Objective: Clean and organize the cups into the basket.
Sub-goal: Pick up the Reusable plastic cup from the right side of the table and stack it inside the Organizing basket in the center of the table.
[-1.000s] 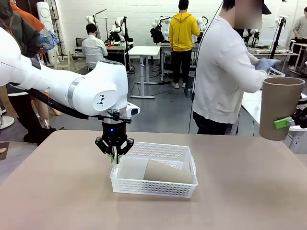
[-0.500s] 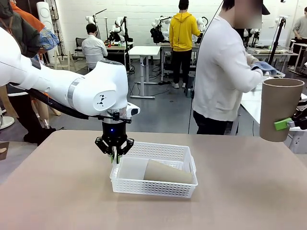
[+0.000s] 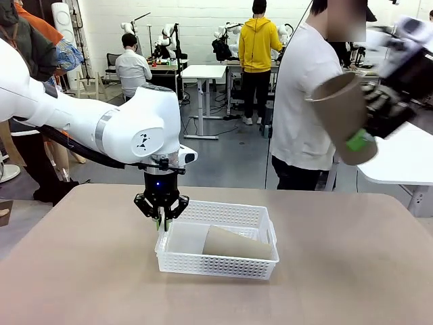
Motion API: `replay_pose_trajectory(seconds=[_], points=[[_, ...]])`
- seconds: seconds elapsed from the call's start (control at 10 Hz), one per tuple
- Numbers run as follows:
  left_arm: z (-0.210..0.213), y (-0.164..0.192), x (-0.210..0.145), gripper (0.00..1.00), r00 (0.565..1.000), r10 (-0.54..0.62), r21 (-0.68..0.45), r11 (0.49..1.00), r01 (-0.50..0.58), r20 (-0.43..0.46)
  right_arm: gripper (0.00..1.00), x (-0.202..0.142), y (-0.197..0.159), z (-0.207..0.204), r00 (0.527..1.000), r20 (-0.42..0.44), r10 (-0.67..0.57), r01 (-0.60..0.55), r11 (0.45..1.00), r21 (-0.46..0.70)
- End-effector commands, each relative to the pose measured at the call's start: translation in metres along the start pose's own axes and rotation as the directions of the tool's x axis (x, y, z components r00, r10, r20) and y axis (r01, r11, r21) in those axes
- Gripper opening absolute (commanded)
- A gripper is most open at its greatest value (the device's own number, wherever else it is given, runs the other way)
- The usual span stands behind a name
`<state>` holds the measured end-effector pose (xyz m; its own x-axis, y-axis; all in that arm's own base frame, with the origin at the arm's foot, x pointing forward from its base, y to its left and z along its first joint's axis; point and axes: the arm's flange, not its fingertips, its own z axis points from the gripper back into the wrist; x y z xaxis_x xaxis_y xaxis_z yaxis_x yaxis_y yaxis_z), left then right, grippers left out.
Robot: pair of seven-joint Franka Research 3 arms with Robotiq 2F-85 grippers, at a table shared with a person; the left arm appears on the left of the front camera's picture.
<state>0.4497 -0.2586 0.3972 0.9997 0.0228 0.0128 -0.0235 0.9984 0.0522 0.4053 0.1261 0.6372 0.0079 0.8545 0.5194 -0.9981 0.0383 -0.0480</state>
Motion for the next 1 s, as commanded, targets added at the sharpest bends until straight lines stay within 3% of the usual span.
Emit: replay_pose_trajectory(seconds=[0.0, 0.2, 0.4, 0.6, 0.9], points=[[0.000, -0.002, -0.001, 0.00, 1.000, 0.013, 0.000, 1.000, -0.013, 0.005, 0.81, 0.039, -0.055, -0.036, 0.980, -0.195, 0.029, 0.002, 0.988, 0.157], [0.000, -0.002, -0.001, 0.00, 1.000, 0.013, 0.000, 1.000, -0.013, 0.005, 0.81, 0.079, -0.077, -0.090, 0.946, -0.317, 0.069, 0.017, 0.965, 0.260], [0.000, -0.002, -0.001, 0.00, 1.000, 0.013, 0.000, 1.000, -0.013, 0.005, 0.81, 0.101, -0.091, -0.133, 0.921, -0.377, 0.095, 0.022, 0.955, 0.296], [0.000, -0.002, -0.001, 0.00, 1.000, 0.013, 0.000, 1.000, -0.013, 0.005, 0.81, 0.110, -0.102, -0.170, 0.910, -0.399, 0.113, 0.004, 0.960, 0.281], [0.000, -0.002, -0.001, 0.00, 1.000, 0.013, 0.000, 1.000, -0.013, 0.005, 0.81, 0.093, -0.118, -0.225, 0.929, -0.355, 0.108, -0.006, 0.961, 0.278]])
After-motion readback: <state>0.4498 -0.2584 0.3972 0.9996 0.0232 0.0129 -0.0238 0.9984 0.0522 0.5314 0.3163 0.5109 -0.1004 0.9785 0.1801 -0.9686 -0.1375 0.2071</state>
